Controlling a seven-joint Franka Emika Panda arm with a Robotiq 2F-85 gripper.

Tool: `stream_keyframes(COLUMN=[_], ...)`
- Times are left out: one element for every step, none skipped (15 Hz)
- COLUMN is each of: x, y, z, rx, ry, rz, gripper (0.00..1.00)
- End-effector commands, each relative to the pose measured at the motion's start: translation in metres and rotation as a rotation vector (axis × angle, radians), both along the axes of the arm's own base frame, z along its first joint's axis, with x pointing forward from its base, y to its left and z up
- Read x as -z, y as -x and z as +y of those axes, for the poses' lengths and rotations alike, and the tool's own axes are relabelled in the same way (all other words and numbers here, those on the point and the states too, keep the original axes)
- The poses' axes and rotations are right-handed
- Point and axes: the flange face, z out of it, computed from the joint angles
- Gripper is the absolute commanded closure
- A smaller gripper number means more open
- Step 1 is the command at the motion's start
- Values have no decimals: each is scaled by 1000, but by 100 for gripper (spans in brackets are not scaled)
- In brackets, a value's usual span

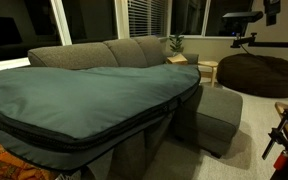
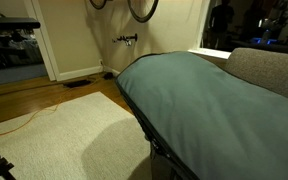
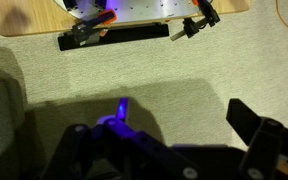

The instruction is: Unzip the bag

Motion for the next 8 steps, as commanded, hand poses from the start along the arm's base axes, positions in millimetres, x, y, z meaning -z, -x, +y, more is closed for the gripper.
stream_keyframes(x=[-1, -1, 0, 0, 0, 1, 3, 4], y=[0, 0, -1, -2, -3, -4, -6, -7], z=[0, 0, 0, 1, 2, 3, 4, 4], rx=[0, 0, -1, -2, -4, -7, -10, -15], ry=[-1, -1, -1, -1, 0, 0, 0, 1], rz=[1, 1, 1, 2, 1, 2, 3, 2], gripper=[0, 0, 0, 0, 0, 0, 0, 0])
